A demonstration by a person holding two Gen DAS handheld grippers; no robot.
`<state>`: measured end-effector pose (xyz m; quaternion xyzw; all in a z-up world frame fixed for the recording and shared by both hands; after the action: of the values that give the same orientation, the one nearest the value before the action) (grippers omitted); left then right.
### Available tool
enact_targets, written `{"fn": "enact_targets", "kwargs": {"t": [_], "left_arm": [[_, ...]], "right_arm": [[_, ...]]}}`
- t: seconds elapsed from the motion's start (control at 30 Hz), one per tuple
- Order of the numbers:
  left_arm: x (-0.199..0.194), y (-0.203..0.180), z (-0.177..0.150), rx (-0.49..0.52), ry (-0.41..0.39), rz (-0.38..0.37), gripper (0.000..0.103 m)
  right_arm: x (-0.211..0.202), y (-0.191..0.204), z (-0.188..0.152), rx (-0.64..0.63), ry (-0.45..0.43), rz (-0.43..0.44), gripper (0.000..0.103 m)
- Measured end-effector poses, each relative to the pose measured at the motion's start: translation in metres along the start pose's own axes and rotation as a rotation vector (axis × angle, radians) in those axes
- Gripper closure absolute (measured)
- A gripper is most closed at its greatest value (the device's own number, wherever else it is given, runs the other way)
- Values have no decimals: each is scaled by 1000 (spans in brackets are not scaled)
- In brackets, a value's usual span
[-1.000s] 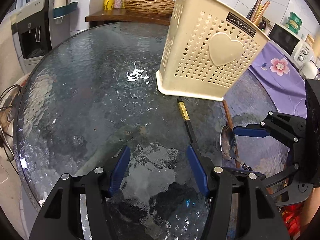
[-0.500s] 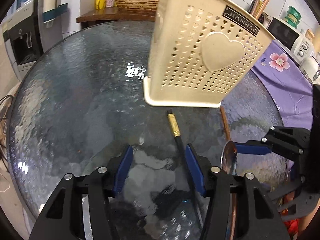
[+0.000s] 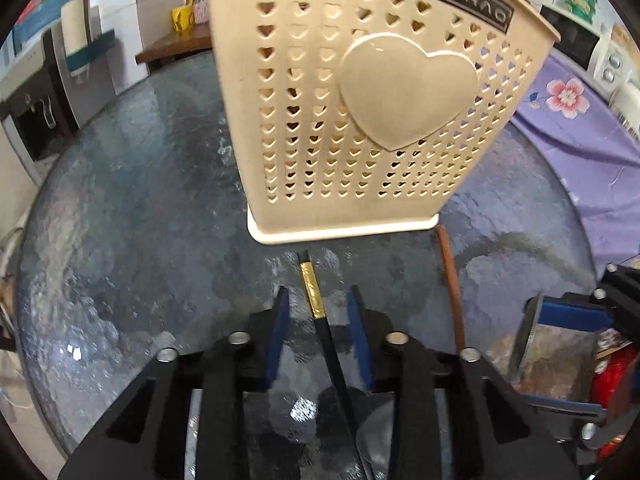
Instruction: Organize utensils
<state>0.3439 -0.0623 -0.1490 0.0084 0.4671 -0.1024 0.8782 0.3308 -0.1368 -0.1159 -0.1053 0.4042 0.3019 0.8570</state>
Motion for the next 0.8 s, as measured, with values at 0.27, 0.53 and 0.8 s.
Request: {"fn": "enact_targets", "kwargs": {"t": [0.27, 0.53, 0.8], "left_arm": [[3, -11, 6, 35, -26, 54, 96], [-16, -5, 11, -15, -96, 15, 96], [-97, -2, 30, -57, -284, -51, 96]], "right_arm": [[-1, -13, -3, 51, -22, -35, 56], [-18, -15, 0, 77, -88, -64, 56], [-45, -14, 16, 95, -196, -95, 56]]}}
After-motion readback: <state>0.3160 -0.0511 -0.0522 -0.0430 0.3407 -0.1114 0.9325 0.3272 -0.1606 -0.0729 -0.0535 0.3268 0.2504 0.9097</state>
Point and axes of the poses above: each gripper's, at about its wrist camera, not at the fingertips, and x roughly the way its jaws point, y to its left, z to its top, the point moved 9 cm from there along x, roughly the way its jaws point, and after that the axes turned 2 degrees about -x, right-handed, at the moved point
